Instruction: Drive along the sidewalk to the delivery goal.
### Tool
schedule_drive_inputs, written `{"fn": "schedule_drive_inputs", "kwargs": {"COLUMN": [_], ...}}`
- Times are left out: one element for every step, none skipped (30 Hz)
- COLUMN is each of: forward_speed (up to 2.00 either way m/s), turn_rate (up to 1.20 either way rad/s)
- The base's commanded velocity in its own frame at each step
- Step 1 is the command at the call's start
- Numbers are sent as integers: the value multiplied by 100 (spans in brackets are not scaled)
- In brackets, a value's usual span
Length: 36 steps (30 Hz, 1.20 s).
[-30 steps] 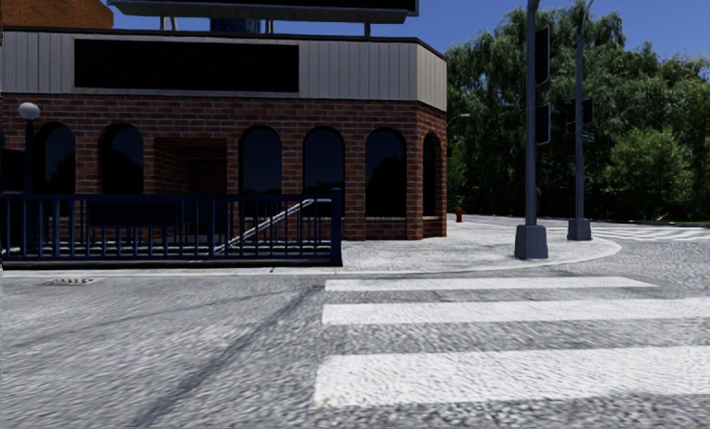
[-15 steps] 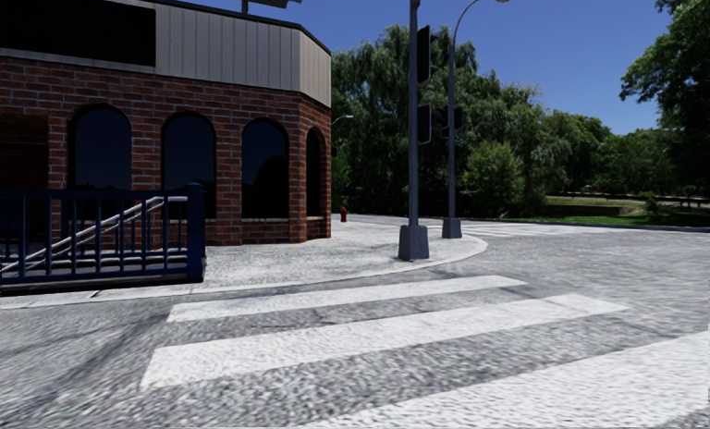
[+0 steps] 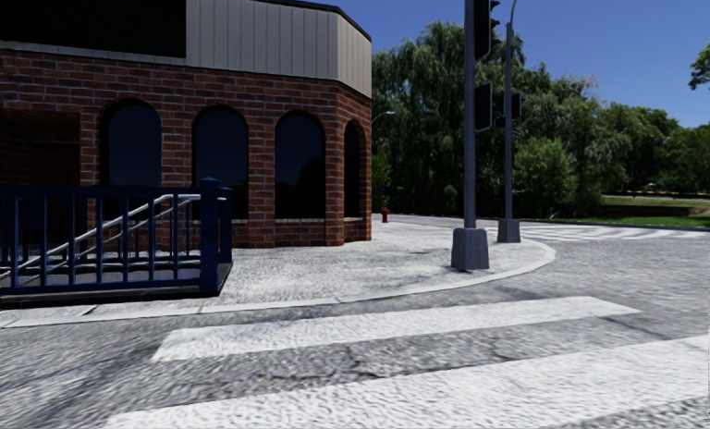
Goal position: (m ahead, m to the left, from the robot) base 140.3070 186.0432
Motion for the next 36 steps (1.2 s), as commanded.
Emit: {"fn": "schedule_drive_inputs", "kwargs": {"forward_speed": [200, 200, 200, 200, 200, 200, 200, 200, 200, 200, 200, 200, 200, 200, 200, 200, 200, 200, 200, 200, 200, 200, 200, 200, 200, 200, 197, 196, 196, 193, 187, 176, 176, 166, 153, 153], "turn_rate": [8, 8, 0, 0, 0, 0, 0, 0, 0, 0, 0, 0, 0, 0, 0, 0, 0, 0, 0, 0, 0, 0, 0, 0, 0, 0, 0, 0, 0, 0, 0, 0, 0, 0, 0, 0]}}
